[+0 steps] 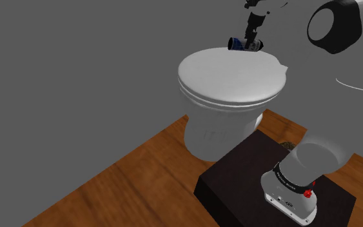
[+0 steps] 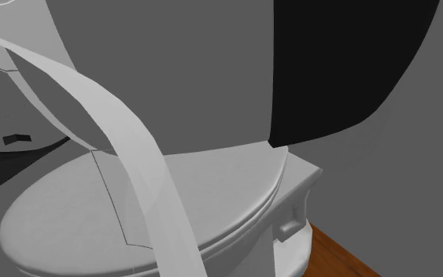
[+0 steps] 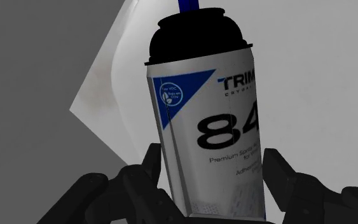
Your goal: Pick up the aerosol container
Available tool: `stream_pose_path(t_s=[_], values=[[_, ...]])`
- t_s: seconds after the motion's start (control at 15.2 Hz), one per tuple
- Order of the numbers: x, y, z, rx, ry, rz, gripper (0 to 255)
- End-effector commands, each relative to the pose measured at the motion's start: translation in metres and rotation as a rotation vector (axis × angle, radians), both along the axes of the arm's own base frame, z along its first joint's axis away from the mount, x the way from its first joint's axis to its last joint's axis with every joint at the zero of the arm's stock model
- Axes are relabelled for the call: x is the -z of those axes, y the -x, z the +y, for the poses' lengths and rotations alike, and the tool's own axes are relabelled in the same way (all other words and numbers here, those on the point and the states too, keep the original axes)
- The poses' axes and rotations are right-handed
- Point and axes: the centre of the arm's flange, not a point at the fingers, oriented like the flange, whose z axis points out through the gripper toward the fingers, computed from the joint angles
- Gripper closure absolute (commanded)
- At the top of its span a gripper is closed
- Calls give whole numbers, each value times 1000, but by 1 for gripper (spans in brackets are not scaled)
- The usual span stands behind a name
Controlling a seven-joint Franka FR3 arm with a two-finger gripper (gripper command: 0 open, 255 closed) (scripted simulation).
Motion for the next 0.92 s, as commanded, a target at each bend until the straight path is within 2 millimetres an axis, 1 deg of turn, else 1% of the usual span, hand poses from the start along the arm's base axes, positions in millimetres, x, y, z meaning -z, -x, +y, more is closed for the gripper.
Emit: stream_pose_path(t_s=[0.0, 0.4, 0.86], values=[[1, 0, 0, 0, 0, 1, 255], [1, 0, 1, 0, 0, 1, 255], [-36, 0, 1, 0, 0, 1, 255]])
